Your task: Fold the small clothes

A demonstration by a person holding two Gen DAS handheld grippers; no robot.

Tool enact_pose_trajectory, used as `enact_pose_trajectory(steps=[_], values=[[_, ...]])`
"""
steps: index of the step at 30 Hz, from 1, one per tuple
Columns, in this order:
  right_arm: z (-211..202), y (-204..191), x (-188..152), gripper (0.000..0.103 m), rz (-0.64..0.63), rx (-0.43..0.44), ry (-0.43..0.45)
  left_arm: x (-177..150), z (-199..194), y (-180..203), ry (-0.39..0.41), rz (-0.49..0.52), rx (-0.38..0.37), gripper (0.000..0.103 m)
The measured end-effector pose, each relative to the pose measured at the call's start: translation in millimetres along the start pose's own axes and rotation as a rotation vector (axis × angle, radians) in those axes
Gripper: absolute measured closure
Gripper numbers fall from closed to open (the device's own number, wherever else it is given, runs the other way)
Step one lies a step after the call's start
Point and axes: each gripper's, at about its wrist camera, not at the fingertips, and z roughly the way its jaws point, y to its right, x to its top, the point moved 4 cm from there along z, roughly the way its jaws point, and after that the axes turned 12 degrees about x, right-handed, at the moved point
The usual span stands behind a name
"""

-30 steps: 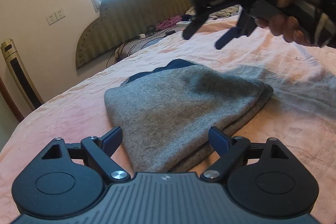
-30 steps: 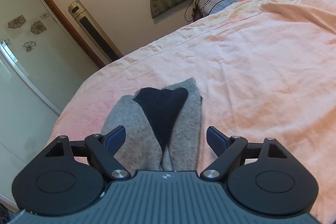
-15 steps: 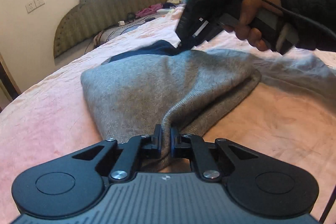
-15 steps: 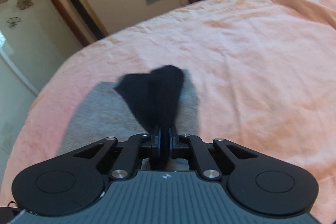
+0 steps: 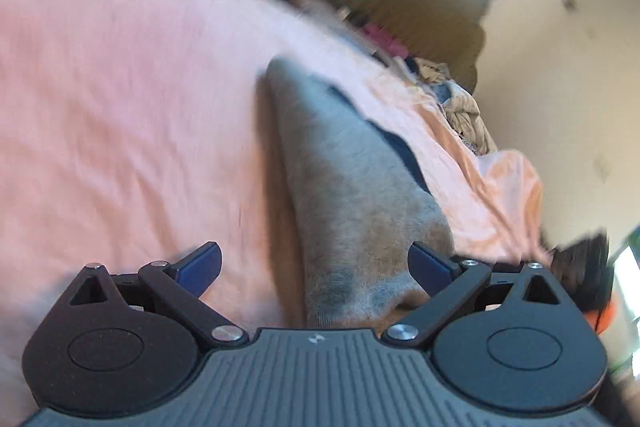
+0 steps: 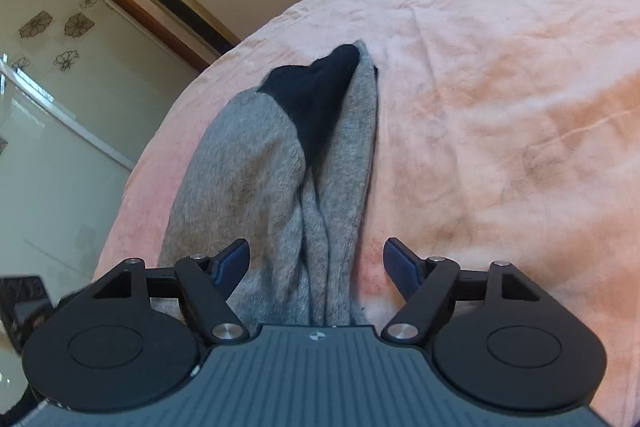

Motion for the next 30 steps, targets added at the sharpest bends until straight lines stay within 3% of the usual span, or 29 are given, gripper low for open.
enact_pose_trajectory(steps=[1,2,3,4,5,8,11,13,14,17,19,20,21,22,27,28,29,30], values=[[5.4,-2.3,-3.3,0.059,0.003,0.004,-0.028,0.6,2.5,2.8,0.024,-0.007,-0.005,0.007],[9.1,-4.2,-6.3,0.064,-0.013,-0.009,-0.038,1.4,9.9,8.3,-0.014,-0.001,-0.025,0.018],[10.3,-7.7,-8.4,0.068,-0.047,-0.020,-0.042,1.0,18.8,13.8,-0.068,-0.001,-0.056,0.060],[10.6,-9.1,-8.2,0.077,-0.063,-0.032,-0.054,-3.2,29.8,20.2,-0.134,0.004,-0.061,0.083],[9.4,-8.9,-7.1,0.078,-0.056,-0.032,-0.061,-7.7,35.0,24.3,-0.154,0.027,-0.026,0.090],[-5.6,-18.8,-9.4,0.081,-0.076,0.003,-0.046,-7.5,16.8,33.6,-0.090,0.108,0.013,0.092],[-20.4,-30.6,-22.9,0.082,-0.124,0.023,-0.063,-12.1,-12.8,35.0,-0.058,0.202,-0.011,0.092],[-11.0,-22.6,-39.5,0.083,-0.132,-0.026,-0.130,-25.0,-8.5,30.7,-0.080,0.285,0.062,0.091],[-11.6,-20.9,-41.8,0.081,-0.138,-0.014,-0.107,-33.0,-6.5,27.6,-0.076,0.314,0.095,0.088],[-21.2,-22.7,-28.1,0.051,-0.071,0.036,-0.057,-29.9,-28.5,27.1,-0.031,0.292,0.047,0.081],[-31.9,-25.4,-7.5,0.010,-0.078,0.053,0.041,-13.2,-41.3,27.1,0.018,0.246,-0.008,0.057],[-34.0,-24.2,4.7,0.006,-0.073,0.052,0.077,-3.7,-45.7,24.7,0.062,0.213,-0.015,0.021],[-31.7,-19.8,19.3,0.006,-0.055,0.051,0.104,7.6,-45.2,21.7,0.112,0.176,0.001,0.000],[-26.6,-13.7,32.1,0.006,-0.022,0.048,0.121,18.9,-39.8,18.9,0.149,0.139,0.017,0.000],[29.9,17.5,76.8,0.011,0.099,-0.013,0.097,58.4,45.5,4.8,-0.026,-0.010,0.039,0.000],[44.1,21.0,79.0,0.014,0.103,-0.033,0.072,63.1,51.2,10.2,0.004,0.012,0.029,0.001],[50.8,18.2,79.3,0.014,0.072,-0.032,0.084,65.7,58.9,13.6,-0.019,0.018,0.027,0.007],[58.4,14.3,77.7,0.025,0.053,-0.030,0.066,67.7,63.2,17.7,-0.024,0.027,0.026,0.041]])
